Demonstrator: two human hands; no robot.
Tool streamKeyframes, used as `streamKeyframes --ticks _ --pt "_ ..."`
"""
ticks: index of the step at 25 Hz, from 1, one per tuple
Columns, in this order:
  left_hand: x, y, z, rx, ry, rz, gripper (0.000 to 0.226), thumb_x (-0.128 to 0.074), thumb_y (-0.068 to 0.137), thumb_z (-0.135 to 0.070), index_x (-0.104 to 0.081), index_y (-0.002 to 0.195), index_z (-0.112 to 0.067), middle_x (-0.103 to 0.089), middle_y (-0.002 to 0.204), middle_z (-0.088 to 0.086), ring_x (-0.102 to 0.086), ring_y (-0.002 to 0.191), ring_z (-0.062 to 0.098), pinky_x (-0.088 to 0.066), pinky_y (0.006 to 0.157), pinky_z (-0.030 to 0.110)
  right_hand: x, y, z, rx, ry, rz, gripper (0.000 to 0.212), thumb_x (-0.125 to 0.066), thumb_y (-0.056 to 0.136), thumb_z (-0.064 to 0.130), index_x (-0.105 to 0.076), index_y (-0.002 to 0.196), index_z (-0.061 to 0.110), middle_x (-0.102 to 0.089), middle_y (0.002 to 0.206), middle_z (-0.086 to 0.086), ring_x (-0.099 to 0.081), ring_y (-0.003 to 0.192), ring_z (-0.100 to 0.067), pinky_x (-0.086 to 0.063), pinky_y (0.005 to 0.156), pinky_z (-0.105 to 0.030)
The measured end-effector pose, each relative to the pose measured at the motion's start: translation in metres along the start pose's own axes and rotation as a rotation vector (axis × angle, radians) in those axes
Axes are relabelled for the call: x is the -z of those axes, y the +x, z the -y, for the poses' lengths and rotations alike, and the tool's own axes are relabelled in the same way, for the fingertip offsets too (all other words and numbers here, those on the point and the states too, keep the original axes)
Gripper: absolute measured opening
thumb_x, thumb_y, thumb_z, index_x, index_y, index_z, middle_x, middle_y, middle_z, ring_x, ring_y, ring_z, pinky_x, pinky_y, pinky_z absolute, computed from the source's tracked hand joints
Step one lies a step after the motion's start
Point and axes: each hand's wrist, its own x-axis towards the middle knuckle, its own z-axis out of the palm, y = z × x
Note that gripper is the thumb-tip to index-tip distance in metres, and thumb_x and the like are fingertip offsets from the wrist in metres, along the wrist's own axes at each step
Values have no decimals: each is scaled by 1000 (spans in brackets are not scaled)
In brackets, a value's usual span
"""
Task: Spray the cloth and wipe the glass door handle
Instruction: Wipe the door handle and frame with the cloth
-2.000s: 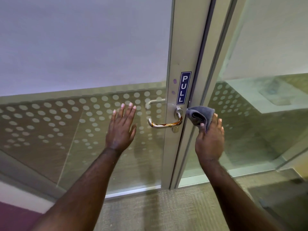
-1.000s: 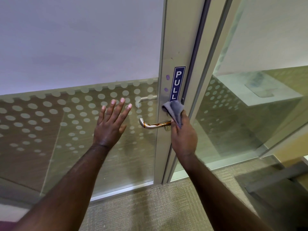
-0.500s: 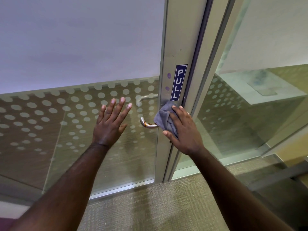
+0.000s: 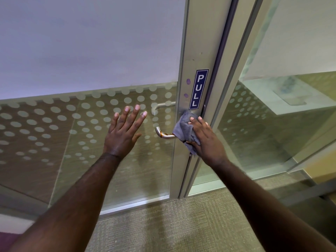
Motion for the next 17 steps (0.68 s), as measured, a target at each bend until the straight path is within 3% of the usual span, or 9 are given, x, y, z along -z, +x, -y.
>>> streamKeyframes --ticks 6,9,13,17 --pt "0 1 1 -5 -10 17 107 -76 80 -31 1 154 -33 16 162 -10 12 149 15 2 120 38 -26 -2 63 -182 -9 -250 61 -68 83 23 -42 136 7 -50 139 -15 -23 138 -26 -21 113 -50" --pt "-1 0 1 -3 -19 19 107 -76 80 -30 2 154 -33 17 162 -11 13 149 14 4 120 37 -36 4 85 -194 -126 -212 74 -77 76 18 -39 138 8 -50 139 -14 -26 137 -27 -12 117 -46" --pt "-2 0 2 -9 -12 20 107 -75 80 -32 2 154 -33 17 162 -10 13 149 14 5 120 36 -45 6 108 -180 -102 -165 65 -59 84 25 -34 142 9 -46 144 -12 -30 139 -27 -7 119 -43" --pt "-1 0 3 -13 -25 40 104 -72 82 -32 5 154 -33 19 161 -11 15 148 14 8 120 35 -30 -4 66 32 -101 -159 55 -41 88 30 -34 139 12 -51 139 -12 -29 133 -23 -14 116 -40"
